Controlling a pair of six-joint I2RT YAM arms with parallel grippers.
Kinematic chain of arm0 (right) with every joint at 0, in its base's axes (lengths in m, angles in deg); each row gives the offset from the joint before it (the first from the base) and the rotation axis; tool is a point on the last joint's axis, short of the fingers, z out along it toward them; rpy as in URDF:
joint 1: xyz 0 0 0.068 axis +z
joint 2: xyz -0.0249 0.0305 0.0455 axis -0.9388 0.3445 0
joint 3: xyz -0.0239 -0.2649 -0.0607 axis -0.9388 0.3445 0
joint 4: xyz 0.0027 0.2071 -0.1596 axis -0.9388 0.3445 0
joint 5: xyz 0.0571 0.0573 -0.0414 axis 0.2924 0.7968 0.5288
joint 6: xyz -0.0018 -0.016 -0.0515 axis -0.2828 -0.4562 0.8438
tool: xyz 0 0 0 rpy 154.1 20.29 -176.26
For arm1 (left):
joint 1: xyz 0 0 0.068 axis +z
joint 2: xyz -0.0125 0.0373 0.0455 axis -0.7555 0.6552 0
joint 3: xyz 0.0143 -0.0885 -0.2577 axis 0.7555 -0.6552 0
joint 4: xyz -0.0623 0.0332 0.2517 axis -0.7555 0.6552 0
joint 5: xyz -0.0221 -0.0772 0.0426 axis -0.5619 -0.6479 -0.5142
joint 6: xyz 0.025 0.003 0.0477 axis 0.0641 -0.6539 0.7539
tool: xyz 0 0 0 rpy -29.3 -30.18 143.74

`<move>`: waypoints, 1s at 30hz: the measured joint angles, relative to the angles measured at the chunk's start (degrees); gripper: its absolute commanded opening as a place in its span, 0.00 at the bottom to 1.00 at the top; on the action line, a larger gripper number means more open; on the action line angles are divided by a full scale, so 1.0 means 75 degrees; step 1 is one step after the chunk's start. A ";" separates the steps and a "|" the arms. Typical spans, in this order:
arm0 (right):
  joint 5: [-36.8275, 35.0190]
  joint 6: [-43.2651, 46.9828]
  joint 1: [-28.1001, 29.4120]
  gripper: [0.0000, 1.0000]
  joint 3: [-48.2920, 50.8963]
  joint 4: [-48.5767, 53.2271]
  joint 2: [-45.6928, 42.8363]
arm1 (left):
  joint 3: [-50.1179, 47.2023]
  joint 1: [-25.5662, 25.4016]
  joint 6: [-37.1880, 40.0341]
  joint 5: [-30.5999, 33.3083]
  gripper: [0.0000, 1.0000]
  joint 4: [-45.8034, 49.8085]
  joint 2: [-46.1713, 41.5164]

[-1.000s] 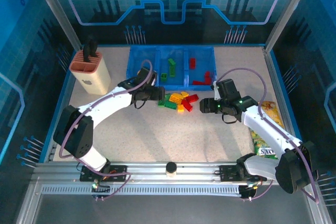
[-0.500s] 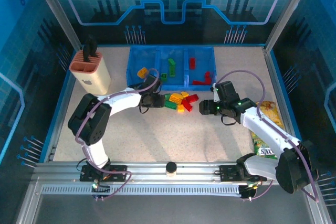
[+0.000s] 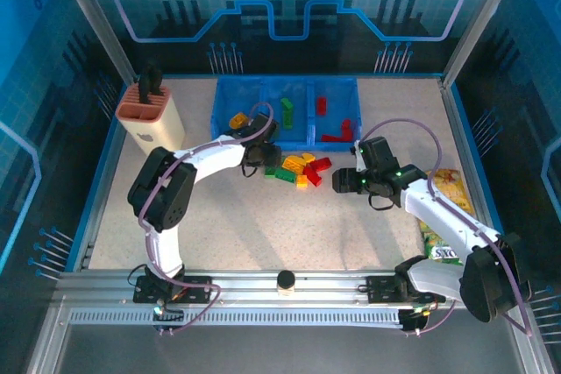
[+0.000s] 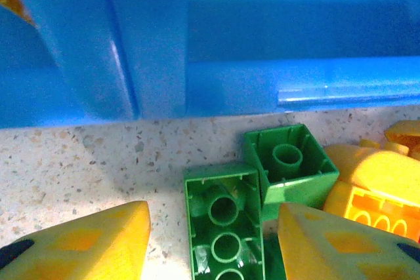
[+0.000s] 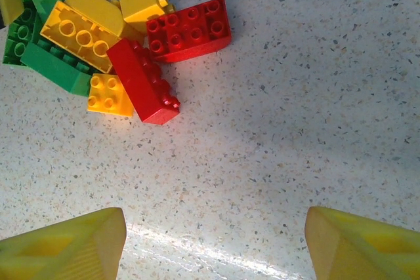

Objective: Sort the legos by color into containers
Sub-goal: Move the lego to the center of the table.

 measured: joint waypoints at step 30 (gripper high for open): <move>0.0003 -0.0090 0.0000 0.73 0.0157 -0.0041 -0.0017 | -0.1798 0.0251 -0.0239 0.0277 0.68 0.0003 -0.1425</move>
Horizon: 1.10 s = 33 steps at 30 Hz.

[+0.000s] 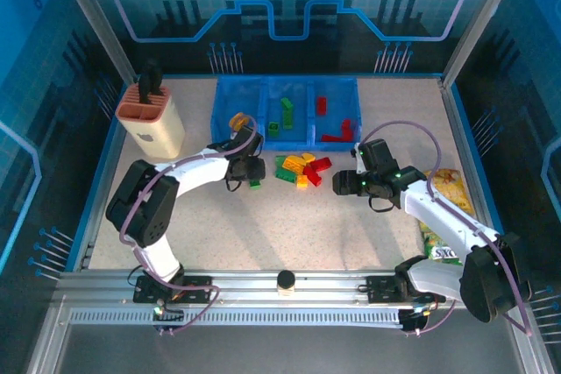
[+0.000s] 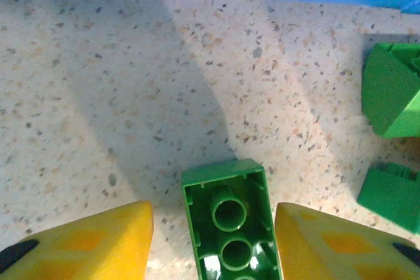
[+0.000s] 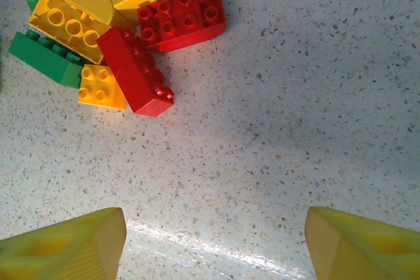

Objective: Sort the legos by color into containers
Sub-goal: Move the lego to the center of the table, then pick up the lego from the center of the table.

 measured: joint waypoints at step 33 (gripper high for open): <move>-0.0003 -0.0085 0.0099 0.73 0.0152 -0.0119 -0.0035 | 0.0286 -0.0708 -0.0166 0.0481 0.25 0.0836 0.0373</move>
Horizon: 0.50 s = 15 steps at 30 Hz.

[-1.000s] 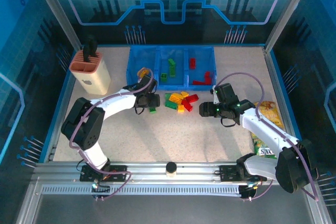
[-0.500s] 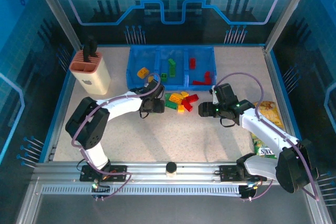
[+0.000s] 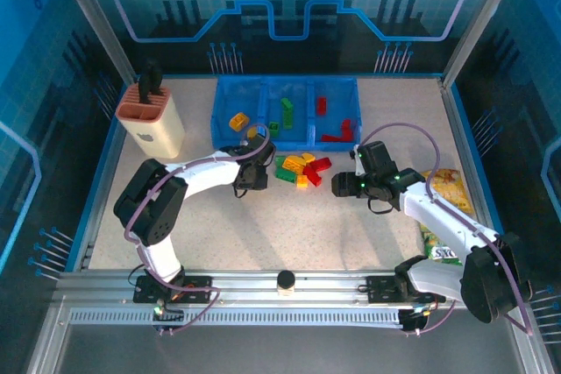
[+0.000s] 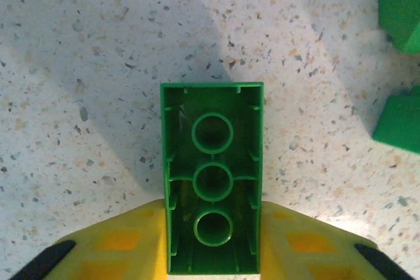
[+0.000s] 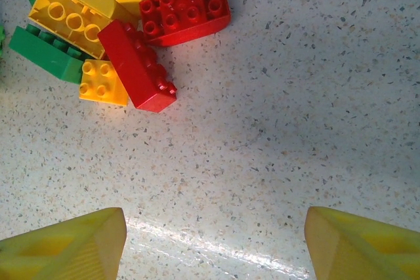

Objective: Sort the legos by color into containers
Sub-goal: Pick up the lego from the center of the table.

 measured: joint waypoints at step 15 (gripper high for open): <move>0.0003 -0.0079 0.0000 0.73 0.0189 -0.0189 -0.0006 | 0.2022 -0.0015 0.0609 -0.0172 0.25 0.0157 -0.0455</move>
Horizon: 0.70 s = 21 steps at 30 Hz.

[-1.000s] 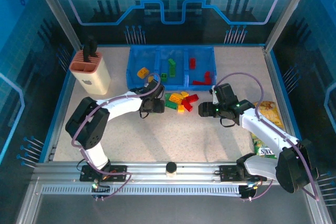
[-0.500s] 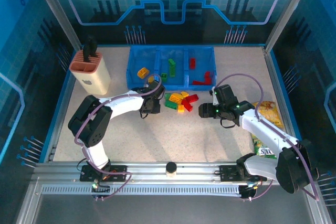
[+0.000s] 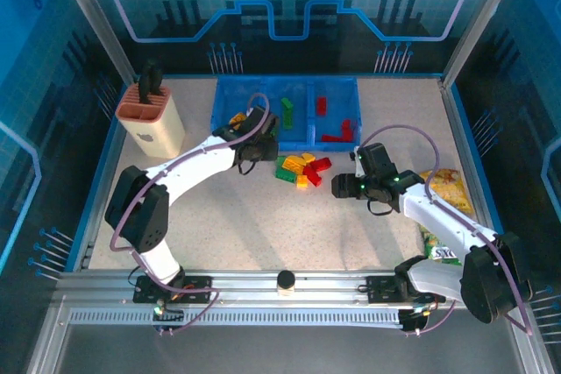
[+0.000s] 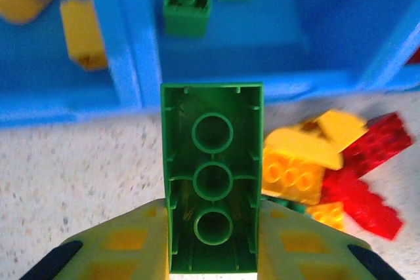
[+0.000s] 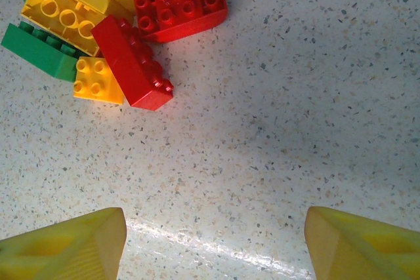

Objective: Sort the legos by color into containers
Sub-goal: Pick up the lego from the center of the table, then place the lego in the container.

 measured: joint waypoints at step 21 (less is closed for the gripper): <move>0.0000 0.0003 0.0000 0.73 0.0140 0.0236 -0.0740 | 0.4197 0.0513 0.0804 -0.0172 0.39 0.0924 0.3241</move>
